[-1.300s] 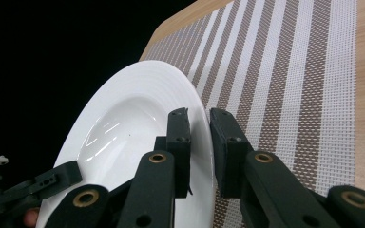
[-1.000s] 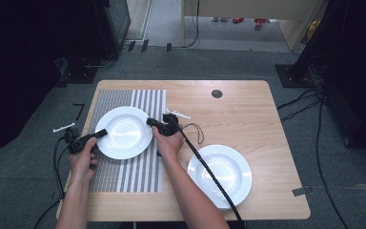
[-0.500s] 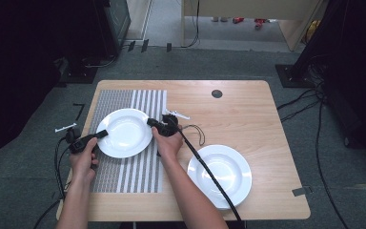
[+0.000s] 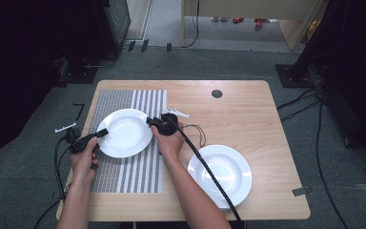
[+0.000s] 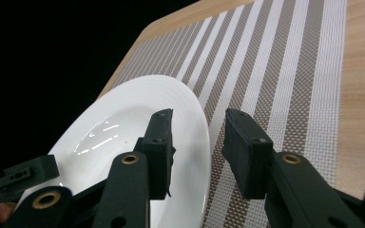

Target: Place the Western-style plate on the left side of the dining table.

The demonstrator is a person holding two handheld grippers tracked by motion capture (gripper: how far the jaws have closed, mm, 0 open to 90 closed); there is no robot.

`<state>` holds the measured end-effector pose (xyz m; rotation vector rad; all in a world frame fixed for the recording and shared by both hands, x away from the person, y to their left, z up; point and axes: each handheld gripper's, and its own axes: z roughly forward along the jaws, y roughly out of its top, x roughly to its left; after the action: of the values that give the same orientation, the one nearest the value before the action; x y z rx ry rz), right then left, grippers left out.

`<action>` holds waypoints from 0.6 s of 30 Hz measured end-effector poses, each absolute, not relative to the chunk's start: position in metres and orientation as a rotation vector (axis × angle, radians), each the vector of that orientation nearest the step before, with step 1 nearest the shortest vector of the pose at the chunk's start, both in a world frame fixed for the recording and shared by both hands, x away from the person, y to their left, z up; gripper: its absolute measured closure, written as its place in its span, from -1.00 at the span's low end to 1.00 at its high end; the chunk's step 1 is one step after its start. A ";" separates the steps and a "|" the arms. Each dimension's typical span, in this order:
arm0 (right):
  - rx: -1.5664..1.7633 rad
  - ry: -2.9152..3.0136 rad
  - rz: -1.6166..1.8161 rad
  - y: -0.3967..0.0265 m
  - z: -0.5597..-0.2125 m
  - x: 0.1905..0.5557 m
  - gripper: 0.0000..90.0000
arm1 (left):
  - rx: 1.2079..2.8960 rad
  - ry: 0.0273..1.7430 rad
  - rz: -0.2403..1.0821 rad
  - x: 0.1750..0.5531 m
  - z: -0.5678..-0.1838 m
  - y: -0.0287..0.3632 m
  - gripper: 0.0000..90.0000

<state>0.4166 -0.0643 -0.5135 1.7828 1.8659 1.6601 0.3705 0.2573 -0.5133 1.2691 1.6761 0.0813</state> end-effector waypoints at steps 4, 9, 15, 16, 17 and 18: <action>1.745 1.885 1.607 -0.066 -0.504 0.412 0.31 | 1.275 1.665 0.124 0.367 -0.507 0.257 0.13; 1.750 1.860 1.632 -0.071 -0.491 0.406 0.28 | 1.285 1.639 0.208 0.358 -0.491 0.258 -0.08; 1.666 1.885 1.636 -0.078 -0.479 0.399 0.10 | 1.332 1.607 0.273 0.349 -0.475 0.253 -0.50; 1.655 1.896 1.622 -0.078 -0.478 0.398 0.05 | 1.339 1.604 0.280 0.347 -0.473 0.252 -0.56; 1.643 1.910 1.599 -0.079 -0.477 0.397 0.02 | 1.344 1.598 0.292 0.344 -0.471 0.250 -0.59; 1.653 1.933 1.595 -0.081 -0.475 0.395 -0.01 | 1.353 1.595 0.305 0.342 -0.470 0.249 -0.60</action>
<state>0.3954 -0.0806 -0.4745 1.6535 1.9326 1.5953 0.3421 0.2490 -0.4696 1.3527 1.5949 0.3053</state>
